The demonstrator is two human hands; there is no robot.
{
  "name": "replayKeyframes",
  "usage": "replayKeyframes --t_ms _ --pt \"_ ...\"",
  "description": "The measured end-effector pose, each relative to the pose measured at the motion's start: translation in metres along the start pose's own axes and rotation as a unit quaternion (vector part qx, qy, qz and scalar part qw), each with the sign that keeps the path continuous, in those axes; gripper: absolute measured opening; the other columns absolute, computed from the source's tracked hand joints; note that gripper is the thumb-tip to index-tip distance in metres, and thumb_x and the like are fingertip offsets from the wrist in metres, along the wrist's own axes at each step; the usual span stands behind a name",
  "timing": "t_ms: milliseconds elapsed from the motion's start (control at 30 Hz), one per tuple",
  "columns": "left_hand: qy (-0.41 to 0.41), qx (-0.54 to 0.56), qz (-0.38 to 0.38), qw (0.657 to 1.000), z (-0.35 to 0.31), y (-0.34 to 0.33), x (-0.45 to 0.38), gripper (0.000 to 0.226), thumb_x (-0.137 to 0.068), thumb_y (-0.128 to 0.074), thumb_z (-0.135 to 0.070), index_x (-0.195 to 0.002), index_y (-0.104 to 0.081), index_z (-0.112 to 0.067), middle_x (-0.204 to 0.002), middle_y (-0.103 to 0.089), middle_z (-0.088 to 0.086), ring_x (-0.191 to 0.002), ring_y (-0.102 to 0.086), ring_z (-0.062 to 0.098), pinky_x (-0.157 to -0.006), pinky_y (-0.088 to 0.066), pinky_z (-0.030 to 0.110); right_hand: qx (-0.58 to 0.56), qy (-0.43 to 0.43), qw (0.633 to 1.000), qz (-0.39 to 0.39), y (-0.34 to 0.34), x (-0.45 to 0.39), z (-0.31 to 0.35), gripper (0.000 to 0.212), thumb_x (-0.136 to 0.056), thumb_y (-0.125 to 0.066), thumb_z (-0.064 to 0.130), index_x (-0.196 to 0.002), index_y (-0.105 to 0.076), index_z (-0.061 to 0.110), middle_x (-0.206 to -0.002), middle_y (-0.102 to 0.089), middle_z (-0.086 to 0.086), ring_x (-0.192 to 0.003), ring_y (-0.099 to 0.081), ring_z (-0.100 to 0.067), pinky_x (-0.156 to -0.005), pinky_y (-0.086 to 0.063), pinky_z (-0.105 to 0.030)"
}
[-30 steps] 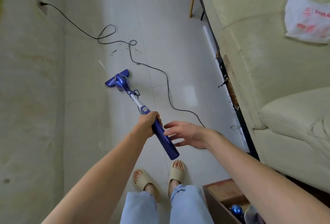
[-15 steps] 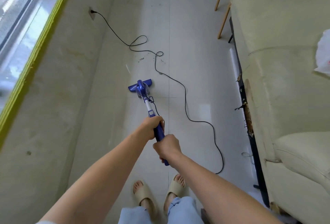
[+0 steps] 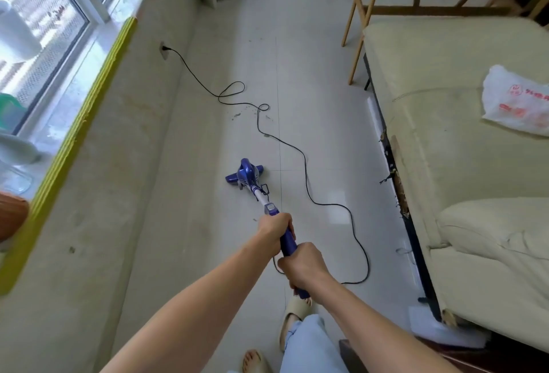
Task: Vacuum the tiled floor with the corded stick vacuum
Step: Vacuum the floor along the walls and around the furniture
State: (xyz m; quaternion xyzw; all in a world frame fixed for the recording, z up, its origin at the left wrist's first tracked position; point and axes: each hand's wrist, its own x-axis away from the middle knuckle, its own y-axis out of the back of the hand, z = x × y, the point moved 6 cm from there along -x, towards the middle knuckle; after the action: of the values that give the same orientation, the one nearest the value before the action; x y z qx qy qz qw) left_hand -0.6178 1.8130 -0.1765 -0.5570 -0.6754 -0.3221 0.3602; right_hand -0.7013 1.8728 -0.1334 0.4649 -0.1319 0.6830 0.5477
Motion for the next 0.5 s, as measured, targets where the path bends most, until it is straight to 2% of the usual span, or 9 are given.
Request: replayKeyframes --t_ms 100,233,300,333,367,400,433,467,500 --pt "-0.011 0.005 0.015 1.000 0.016 0.005 0.037 0.011 -0.083 -0.047 0.004 -0.075 -0.048 -0.003 -0.061 -0.049 0.013 -0.051 -0.048 0.023 -0.053 -0.047 0.029 -0.017 0.005 1.000 -0.011 -0.005 0.039 -0.012 0.011 -0.077 -0.052 0.002 -0.082 -0.049 0.011 -0.063 -0.052 -0.007 -0.042 -0.050 -0.018 -0.040 -0.041 -0.023" --pt "-0.018 0.012 0.022 1.000 0.036 0.016 0.073 0.007 -0.082 -0.045 0.004 -0.084 -0.050 -0.001 -0.059 -0.048 0.012 -0.049 -0.046 0.023 -0.050 -0.045 0.028 -0.050 0.006 0.999 -0.014 -0.017 0.088 -0.022 0.011 -0.076 -0.050 0.000 -0.083 -0.049 0.008 -0.063 -0.050 -0.008 -0.041 -0.048 -0.018 -0.041 -0.039 -0.022" --pt "-0.017 0.007 0.021 1.000 0.041 0.023 0.084 0.037 -0.081 -0.046 0.002 -0.116 -0.054 -0.005 -0.059 -0.049 0.011 -0.048 -0.047 0.023 -0.047 -0.046 0.027 -0.071 0.002 0.997 -0.010 -0.023 0.106 -0.022 0.012 -0.077 -0.050 -0.001 -0.087 -0.051 0.006 -0.065 -0.052 -0.009 -0.043 -0.048 -0.018 -0.040 -0.038 -0.021" --pt "-0.015 0.000 0.021 1.000 0.044 0.025 0.087 0.056 -0.081 -0.047 0.001 -0.136 -0.046 -0.007 -0.058 -0.050 0.010 -0.047 -0.048 0.022 -0.045 -0.046 0.025 -0.076 0.000 0.997 -0.008 -0.025 0.113 -0.022 0.013 -0.078 -0.050 -0.001 -0.090 -0.052 0.005 -0.066 -0.053 -0.009 -0.044 -0.048 -0.018 -0.040 -0.039 -0.021" --pt "-0.017 -0.005 0.020 1.000 0.048 0.026 0.091 0.067 -0.081 -0.049 -0.001 -0.146 -0.035 -0.005 -0.056 -0.050 0.009 -0.046 -0.049 0.021 -0.042 -0.045 0.024 -0.077 -0.002 0.997 -0.007 -0.026 0.121 -0.023 0.013 -0.079 -0.051 -0.001 -0.090 -0.053 0.005 -0.067 -0.053 -0.010 -0.045 -0.049 -0.018 -0.041 -0.039 -0.022" --pt "-0.023 -0.007 0.019 1.000 0.052 0.028 0.096 0.069 -0.082 -0.050 -0.002 -0.149 -0.031 -0.004 -0.055 -0.050 0.009 -0.045 -0.049 0.021 -0.041 -0.044 0.023 -0.074 -0.006 0.997 -0.005 -0.028 0.128 -0.026 0.013 -0.079 -0.051 -0.001 -0.091 -0.053 0.005 -0.068 -0.054 -0.010 -0.045 -0.049 -0.018 -0.041 -0.040 -0.022" --pt "-0.023 -0.006 0.017 1.000 0.058 0.028 0.104 0.065 -0.082 -0.050 -0.003 -0.146 -0.035 -0.003 -0.055 -0.050 0.009 -0.045 -0.048 0.021 -0.040 -0.044 0.023 -0.070 -0.009 0.997 -0.005 -0.028 0.136 -0.031 0.013 -0.080 -0.051 -0.001 -0.090 -0.053 0.005 -0.068 -0.054 -0.010 -0.045 -0.049 -0.018 -0.041 -0.040 -0.021" --pt "-0.019 -0.005 0.022 1.000 0.064 0.027 0.111 0.053 -0.082 -0.049 -0.002 -0.135 -0.046 0.000 -0.056 -0.049 0.010 -0.046 -0.047 0.021 -0.041 -0.043 0.024 -0.068 -0.012 0.998 -0.004 -0.030 0.142 -0.036 0.013 -0.080 -0.050 -0.002 -0.090 -0.052 0.006 -0.068 -0.053 -0.010 -0.045 -0.049 -0.018 -0.040 -0.040 -0.021" --pt "-0.013 -0.003 0.028 1.000 0.071 0.026 0.119 0.034 -0.082 -0.047 0.000 -0.116 -0.051 0.002 -0.057 -0.048 0.011 -0.046 -0.046 0.022 -0.042 -0.042 0.025 -0.065 -0.014 0.998 -0.005 -0.030 0.148 -0.042 0.013 -0.080 -0.050 -0.002 -0.089 -0.051 0.006 -0.068 -0.053 -0.010 -0.045 -0.049 -0.018 -0.040 -0.039 -0.020"
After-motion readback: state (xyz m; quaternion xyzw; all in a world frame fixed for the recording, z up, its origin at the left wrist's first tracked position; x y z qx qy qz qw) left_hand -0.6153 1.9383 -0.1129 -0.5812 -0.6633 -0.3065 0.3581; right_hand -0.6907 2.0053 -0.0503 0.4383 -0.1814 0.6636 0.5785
